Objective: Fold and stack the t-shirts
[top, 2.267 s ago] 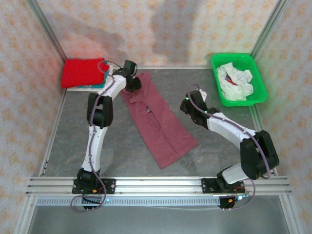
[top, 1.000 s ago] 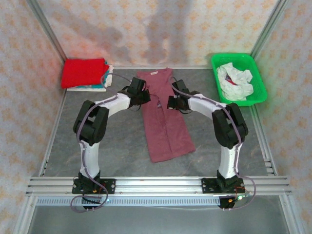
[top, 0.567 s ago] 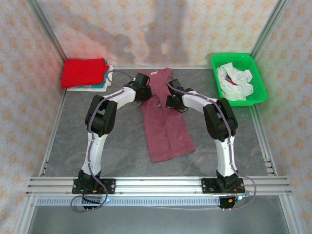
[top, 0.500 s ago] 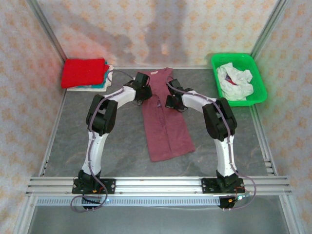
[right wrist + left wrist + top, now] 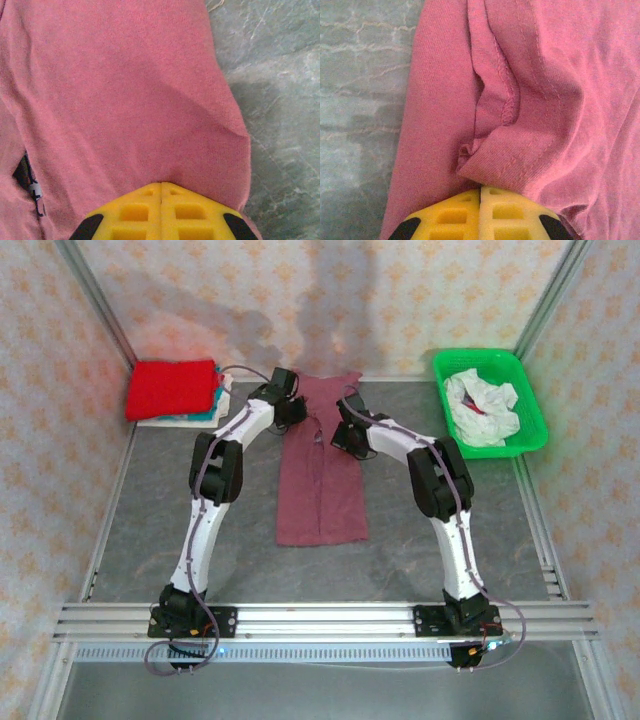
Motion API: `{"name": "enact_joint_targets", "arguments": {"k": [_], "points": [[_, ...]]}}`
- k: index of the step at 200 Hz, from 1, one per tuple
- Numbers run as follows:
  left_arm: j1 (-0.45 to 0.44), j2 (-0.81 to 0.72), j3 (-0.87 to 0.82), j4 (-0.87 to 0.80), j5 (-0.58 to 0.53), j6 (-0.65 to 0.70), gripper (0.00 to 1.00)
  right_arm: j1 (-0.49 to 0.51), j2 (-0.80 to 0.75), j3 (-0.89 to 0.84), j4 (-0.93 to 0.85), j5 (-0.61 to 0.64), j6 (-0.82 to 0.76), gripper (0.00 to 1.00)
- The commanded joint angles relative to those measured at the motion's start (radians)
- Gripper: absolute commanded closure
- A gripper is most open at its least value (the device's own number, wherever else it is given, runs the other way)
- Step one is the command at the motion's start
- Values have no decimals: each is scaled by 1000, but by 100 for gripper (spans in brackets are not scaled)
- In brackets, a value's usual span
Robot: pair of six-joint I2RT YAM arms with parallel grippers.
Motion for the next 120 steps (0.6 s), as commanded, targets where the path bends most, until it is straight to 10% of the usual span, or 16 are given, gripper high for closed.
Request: {"name": "enact_joint_targets", "arguments": {"k": [1,23,51,77,92,98,120], "points": [[9,0,30,-89,28,29,100,-11,21,20,-110,33,8,96],[7,-126,-106,-31,20,11,100,-10,-48,13,-127,40,-16,84],[8,-393,-370,87,-16,-2,67,-8,-195,-38,-122,13,-63,73],[2,-755,-695,240,-38,6,55,0,-392,-119,-178,-30,-194,54],[-5,-962,-923,355,-65,37,1,5,-596,-341,-25,-40,-206,19],[-1,-1025,-1010,386,-77,34,0,-3,-683,-459,61,-30,-155,0],[53,-1175,-1240,405,63,17,0,-81,-897,-829,381,-291,-26,1]]}}
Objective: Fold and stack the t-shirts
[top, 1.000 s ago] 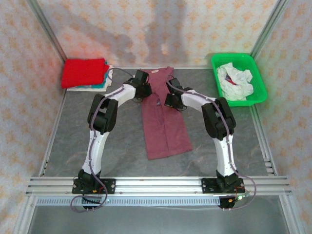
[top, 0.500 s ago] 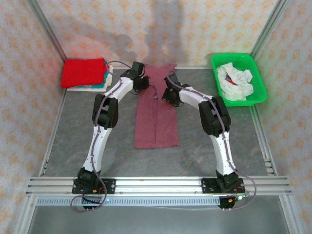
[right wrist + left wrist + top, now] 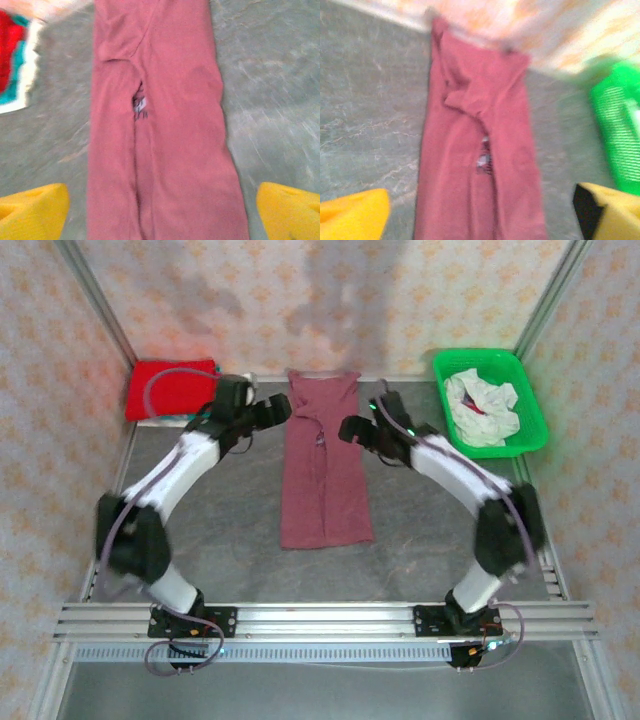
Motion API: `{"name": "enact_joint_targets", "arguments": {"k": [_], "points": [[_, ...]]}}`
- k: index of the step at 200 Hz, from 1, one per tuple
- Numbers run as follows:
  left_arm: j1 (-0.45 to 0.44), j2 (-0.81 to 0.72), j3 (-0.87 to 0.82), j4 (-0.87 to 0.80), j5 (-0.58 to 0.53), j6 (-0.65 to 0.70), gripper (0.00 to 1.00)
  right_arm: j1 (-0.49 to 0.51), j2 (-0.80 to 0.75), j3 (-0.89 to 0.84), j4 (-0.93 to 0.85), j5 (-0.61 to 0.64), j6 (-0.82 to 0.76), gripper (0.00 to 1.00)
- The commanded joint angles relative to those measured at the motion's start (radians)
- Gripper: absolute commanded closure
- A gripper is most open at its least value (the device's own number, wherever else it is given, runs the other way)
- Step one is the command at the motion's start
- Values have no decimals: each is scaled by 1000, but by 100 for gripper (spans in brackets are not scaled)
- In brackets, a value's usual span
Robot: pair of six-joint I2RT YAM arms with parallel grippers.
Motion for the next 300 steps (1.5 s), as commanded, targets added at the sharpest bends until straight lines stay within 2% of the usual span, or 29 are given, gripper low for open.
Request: {"name": "enact_joint_targets", "arguments": {"k": [1,17,29,40,56,86,108,130,175,300], "points": [[46,-85,-217,87,84,3,0,-68,-160,-292,281,-214,101,0],[51,-162,-323,-2,156,16,1,-34,-189,-313,115,-264,52,24],[50,-230,-412,-46,194,2,15,29,-198,-308,-22,-217,3,31],[51,-293,-493,-82,233,-11,36,73,-220,-350,-46,-205,-9,38],[43,-359,-573,-160,276,-17,39,94,-260,-438,-21,-207,15,43],[-29,-393,-658,-242,326,-3,39,95,-288,-532,2,-200,32,46],[-93,-398,-712,-175,333,-68,40,95,-275,-568,9,-175,41,48],[-127,-386,-739,-116,320,-104,46,95,-268,-586,16,-131,44,49],[-157,-307,-707,-70,316,-100,55,95,-255,-614,90,-124,61,49],[-245,-143,-679,21,284,-145,59,95,-275,-682,139,-87,66,50]]}}
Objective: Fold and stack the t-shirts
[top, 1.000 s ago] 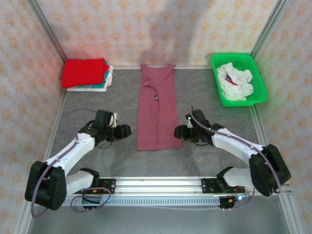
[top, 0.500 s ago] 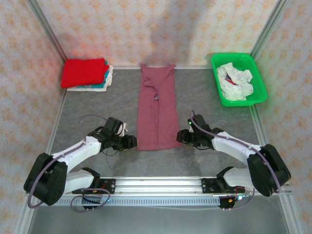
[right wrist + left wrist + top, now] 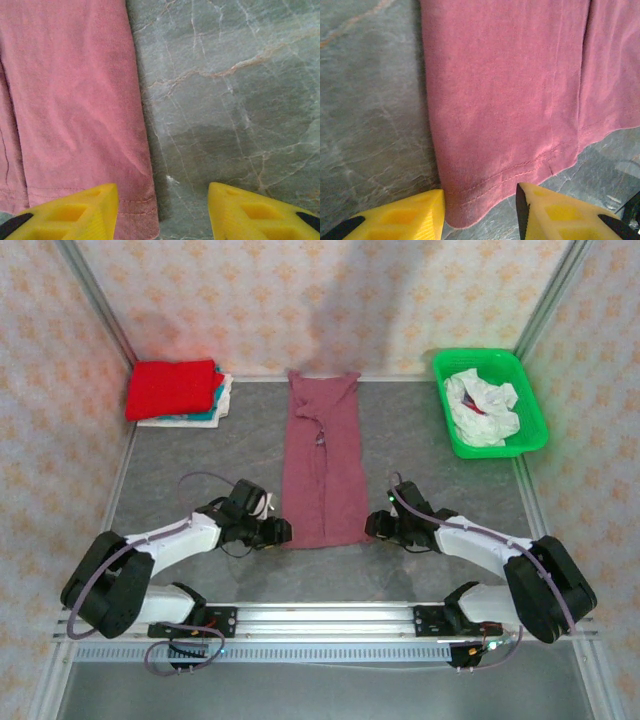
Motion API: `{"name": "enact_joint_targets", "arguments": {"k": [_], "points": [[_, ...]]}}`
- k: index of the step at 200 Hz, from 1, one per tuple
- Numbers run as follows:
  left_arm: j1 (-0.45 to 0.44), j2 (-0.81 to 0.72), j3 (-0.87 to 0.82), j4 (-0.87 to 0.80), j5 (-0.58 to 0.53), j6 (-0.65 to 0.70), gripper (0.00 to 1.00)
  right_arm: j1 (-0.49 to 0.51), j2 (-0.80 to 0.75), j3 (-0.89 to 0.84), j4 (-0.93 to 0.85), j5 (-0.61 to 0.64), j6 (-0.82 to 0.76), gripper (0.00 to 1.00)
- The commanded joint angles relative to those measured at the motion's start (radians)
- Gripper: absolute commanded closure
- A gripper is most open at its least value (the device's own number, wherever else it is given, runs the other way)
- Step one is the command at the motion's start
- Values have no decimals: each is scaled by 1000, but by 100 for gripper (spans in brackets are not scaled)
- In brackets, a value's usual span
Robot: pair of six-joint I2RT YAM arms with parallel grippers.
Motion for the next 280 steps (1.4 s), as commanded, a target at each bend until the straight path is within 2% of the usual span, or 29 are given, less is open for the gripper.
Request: {"name": "enact_joint_targets", "arguments": {"k": [1,52,106,146,204,238,254,280], "points": [[-10,26,20,29,-28,-13,59,-3,-15,-9,23,36,1,50],[-12,36,20,24,-59,-17,63,-2,-28,-14,24,32,-7,50],[-18,116,40,77,-54,-8,73,-3,-12,-22,36,-16,3,49],[-23,150,60,74,-56,1,81,1,31,-32,122,-112,59,49],[-26,163,47,94,-69,-3,87,23,83,-36,183,-136,92,50],[-25,166,49,91,-73,-5,91,56,137,-8,225,-186,127,56],[-26,160,47,85,-79,-4,92,79,144,-2,237,-178,147,57],[-25,158,41,82,-89,-4,96,86,156,2,234,-166,155,65]]}}
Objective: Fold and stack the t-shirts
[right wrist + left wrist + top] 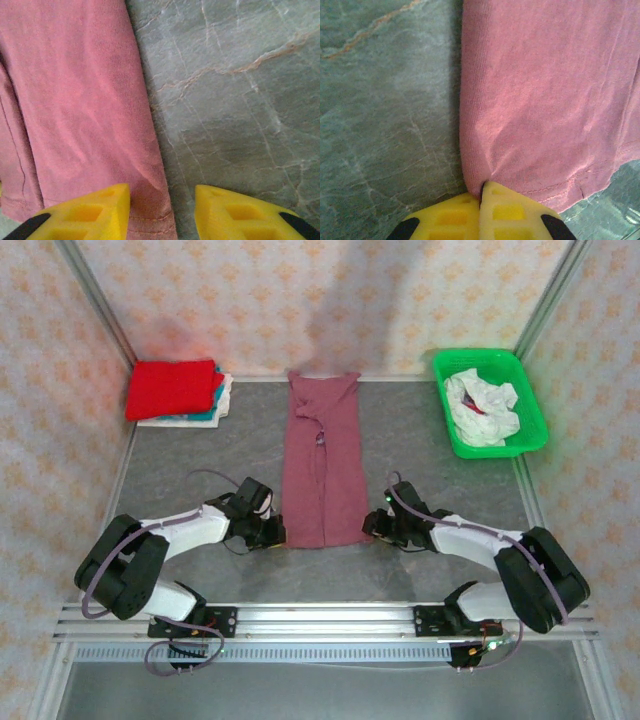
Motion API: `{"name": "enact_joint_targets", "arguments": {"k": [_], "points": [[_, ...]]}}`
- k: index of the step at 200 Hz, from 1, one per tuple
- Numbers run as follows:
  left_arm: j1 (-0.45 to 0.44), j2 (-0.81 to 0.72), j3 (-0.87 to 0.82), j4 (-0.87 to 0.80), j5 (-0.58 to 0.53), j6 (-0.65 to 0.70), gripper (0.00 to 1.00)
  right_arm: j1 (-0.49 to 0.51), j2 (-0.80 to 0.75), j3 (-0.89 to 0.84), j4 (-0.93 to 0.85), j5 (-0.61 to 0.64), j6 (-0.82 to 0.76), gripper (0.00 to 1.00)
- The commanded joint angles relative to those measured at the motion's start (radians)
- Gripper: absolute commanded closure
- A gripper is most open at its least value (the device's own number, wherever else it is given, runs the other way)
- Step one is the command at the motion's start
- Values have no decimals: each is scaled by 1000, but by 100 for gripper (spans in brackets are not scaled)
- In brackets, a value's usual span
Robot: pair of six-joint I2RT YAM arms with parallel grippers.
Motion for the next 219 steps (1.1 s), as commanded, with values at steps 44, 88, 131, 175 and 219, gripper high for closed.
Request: {"name": "enact_joint_targets", "arguments": {"k": [44,88,131,175,219], "points": [[-21,44,-12,120,-51,-2,100,73,58,23,120,-140,57,69],[-20,47,-11,119,-55,1,100,91,23,41,53,-121,63,68],[-20,47,-20,123,-57,0,100,101,26,48,39,-101,67,75],[-20,5,-42,109,-86,-3,100,102,34,63,11,-21,68,68],[-20,-7,-40,99,-94,-2,100,101,40,88,-25,27,63,75]]}}
